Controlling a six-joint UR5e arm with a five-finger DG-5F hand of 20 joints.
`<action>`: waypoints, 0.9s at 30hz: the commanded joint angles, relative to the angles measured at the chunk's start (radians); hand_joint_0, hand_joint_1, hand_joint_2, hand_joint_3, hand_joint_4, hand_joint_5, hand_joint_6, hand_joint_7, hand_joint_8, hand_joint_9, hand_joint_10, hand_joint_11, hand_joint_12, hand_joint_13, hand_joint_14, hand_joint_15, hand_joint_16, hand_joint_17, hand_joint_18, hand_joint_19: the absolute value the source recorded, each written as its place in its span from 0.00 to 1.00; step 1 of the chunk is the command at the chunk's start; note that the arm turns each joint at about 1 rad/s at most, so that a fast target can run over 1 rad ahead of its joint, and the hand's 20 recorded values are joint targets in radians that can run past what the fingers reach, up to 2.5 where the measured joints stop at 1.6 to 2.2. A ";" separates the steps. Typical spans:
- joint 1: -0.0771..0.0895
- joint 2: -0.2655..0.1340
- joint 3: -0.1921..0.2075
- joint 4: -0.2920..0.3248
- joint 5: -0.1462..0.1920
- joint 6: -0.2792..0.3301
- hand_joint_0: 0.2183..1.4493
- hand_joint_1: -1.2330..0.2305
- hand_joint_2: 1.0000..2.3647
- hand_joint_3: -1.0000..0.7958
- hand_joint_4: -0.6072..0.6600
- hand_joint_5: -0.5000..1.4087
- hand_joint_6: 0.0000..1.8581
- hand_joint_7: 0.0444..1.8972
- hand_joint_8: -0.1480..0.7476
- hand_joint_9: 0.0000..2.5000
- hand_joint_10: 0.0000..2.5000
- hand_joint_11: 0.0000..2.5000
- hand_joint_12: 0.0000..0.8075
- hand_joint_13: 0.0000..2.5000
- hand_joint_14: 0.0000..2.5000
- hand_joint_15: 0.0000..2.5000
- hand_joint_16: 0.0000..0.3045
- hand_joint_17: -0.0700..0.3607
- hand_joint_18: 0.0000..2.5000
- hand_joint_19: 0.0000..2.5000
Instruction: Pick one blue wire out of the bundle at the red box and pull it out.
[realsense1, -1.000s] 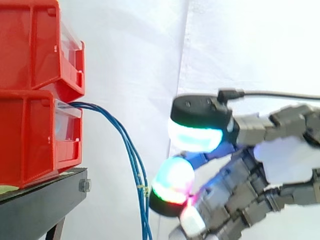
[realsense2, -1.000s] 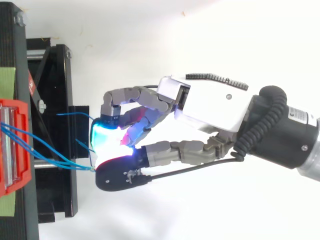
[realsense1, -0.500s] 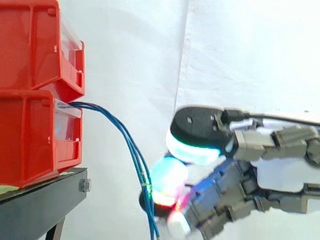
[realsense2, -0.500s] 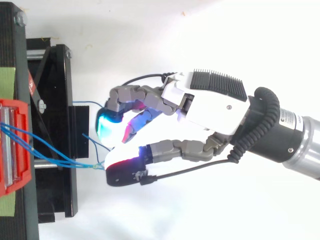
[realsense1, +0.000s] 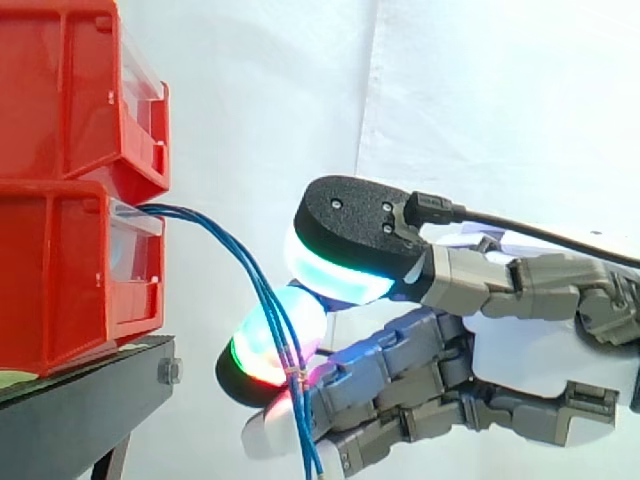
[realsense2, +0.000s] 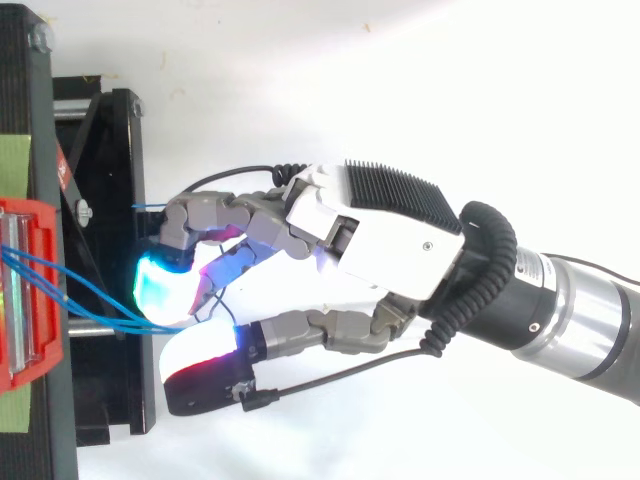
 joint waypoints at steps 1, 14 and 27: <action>0.007 -0.014 0.001 0.003 0.002 0.007 0.26 0.42 0.00 0.28 0.66 0.24 0.27 0.68 0.52 0.39 0.00 0.11 0.51 0.25 0.00 0.11 0.17 0.44 0.23 0.19; 0.011 -0.015 -0.004 -0.020 0.002 0.016 0.29 0.40 0.01 0.33 0.62 0.24 0.28 0.70 0.51 0.39 0.00 0.12 0.50 0.25 0.00 0.11 0.17 0.43 0.23 0.19; 0.010 -0.050 -0.003 0.052 -0.003 0.027 0.29 0.39 0.01 0.44 0.60 0.17 0.46 0.49 0.53 0.36 0.00 0.18 0.52 0.25 0.00 0.13 0.18 0.44 0.23 0.18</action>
